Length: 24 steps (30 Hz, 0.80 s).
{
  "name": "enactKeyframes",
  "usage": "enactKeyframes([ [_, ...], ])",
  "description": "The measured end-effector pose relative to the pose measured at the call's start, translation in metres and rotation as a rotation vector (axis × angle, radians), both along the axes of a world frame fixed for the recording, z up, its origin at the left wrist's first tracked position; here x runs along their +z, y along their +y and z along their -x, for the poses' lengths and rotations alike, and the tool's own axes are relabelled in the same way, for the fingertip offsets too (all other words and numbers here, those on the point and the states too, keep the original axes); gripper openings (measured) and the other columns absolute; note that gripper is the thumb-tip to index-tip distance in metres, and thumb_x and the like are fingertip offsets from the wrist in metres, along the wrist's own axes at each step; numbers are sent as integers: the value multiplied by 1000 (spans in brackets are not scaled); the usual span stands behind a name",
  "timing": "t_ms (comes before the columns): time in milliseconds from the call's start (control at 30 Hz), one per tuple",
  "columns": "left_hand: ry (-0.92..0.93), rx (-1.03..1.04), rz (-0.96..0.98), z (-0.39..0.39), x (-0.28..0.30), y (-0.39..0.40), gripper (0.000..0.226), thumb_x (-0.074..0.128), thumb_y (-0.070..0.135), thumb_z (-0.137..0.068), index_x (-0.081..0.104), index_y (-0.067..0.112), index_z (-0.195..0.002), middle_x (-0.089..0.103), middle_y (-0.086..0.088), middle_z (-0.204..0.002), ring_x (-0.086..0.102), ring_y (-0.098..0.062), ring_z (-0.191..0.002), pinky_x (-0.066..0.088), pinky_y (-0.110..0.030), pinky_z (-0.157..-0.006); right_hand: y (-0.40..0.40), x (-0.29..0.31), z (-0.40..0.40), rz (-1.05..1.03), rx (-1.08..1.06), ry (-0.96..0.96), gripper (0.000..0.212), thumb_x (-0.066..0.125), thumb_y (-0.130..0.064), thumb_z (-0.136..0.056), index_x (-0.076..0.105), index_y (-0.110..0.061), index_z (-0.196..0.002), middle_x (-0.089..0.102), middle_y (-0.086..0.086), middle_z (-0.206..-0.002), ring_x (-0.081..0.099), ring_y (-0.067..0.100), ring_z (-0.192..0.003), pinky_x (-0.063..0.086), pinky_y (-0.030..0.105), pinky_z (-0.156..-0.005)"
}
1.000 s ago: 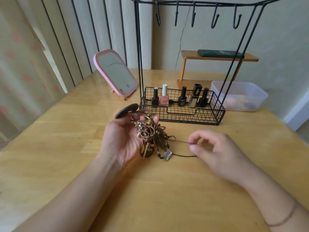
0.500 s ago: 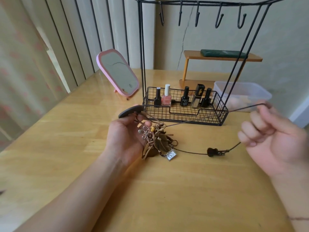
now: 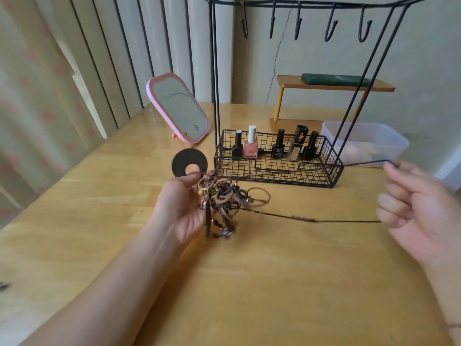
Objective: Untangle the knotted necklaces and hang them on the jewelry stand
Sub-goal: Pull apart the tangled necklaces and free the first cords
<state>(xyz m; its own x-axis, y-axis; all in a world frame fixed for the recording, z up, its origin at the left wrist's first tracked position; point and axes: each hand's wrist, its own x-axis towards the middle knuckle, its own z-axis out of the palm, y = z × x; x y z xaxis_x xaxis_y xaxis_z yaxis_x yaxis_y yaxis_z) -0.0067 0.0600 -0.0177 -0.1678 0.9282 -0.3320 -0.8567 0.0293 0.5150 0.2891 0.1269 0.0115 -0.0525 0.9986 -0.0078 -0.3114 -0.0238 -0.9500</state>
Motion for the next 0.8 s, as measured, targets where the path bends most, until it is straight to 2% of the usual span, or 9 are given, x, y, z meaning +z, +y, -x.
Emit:
enactKeyframes([
  [67, 47, -148, 26, -2, 2, -3, 10, 39, 14, -101, 48, 11, -104, 51, -6, -79, 51, -15, -64, 51, -34, -92, 1, -2, -1, 57, 4, -76, 10, 61, -16, -78, 55, -25, -80, 23, -12, -43, 18, 1, -29, 15, 9, -31],
  [167, 182, -220, 43, -6, 5, -3, 9, 38, 8, -100, 40, 15, -106, 47, -5, -76, 48, -14, -55, 51, -30, -63, 1, -8, -1, 93, 8, -216, 20, 53, 1, -90, 58, -18, -87, 31, -8, -47, 23, 4, -33, 17, 11, -32],
  [267, 779, 6, 166, 2, 4, 0, 36, 46, -5, -94, 49, 18, -123, 63, -12, -100, 64, -20, -66, 55, -33, -63, -2, -13, 8, 5, -17, -428, 23, 56, 7, -89, 61, -16, -94, 42, 2, -62, 34, 14, -44, 27, 21, -37],
  [400, 1513, 275, 162, 20, 0, 0, 57, 45, -12, -77, 54, 22, -122, 58, -2, -118, 60, -23, -97, 50, -31, -74, -6, -21, 22, -227, -129, -1013, 29, 68, -4, -83, 69, -30, -97, 61, 1, -90, 56, 23, -77, 43, 33, -73],
  [500, 1632, 385, -122, 15, 3, -7, 48, 49, 2, -67, 59, 25, -109, 60, 8, -111, 57, -13, -103, 45, -23, -85, -13, -24, 28, -293, -75, -1374, 32, 71, -21, -87, 67, -36, -115, 53, -2, -133, 41, 26, -128, 35, 36, -105],
  [567, 1711, 176, -412, 3, 6, -13, 40, 53, 9, -69, 62, 25, -105, 64, 12, -104, 57, -4, -101, 42, -16, -89, -19, -23, 34, -446, -24, -1284, 20, 73, -24, -86, 69, -38, -100, 58, -10, -126, 46, 18, -124, 35, 29, -101],
  [633, 1962, -135, -528, -2, 2, -14, 37, 59, 22, -74, 62, 29, -110, 62, 16, -109, 52, -5, -108, 41, -26, -99, -26, -26, 42, -614, 126, -1147, 12, 75, -32, -81, 68, -41, -79, 65, -20, -102, 56, 5, -104, 41, 20, -89],
  [733, 2273, -434, -421, 9, -5, -14, 51, 59, 46, -71, 57, 40, -122, 54, 23, -117, 44, -7, -112, 36, -39, -104, -33, -36, 53, -671, 411, -1192, 27, 65, -68, -71, 65, -42, -76, 60, -24, -97, 49, 2, -108, 41, 22, -90],
  [800, 2238, -509, -365, 14, -5, -14, 50, 59, 48, -69, 58, 39, -117, 54, 22, -111, 46, -7, -107, 39, -38, -101, -32, -41, 55, -682, 505, -1331, 43, 55, -82, -63, 60, -44, -81, 55, -26, -101, 42, -1, -111, 40, 25, -92],
])
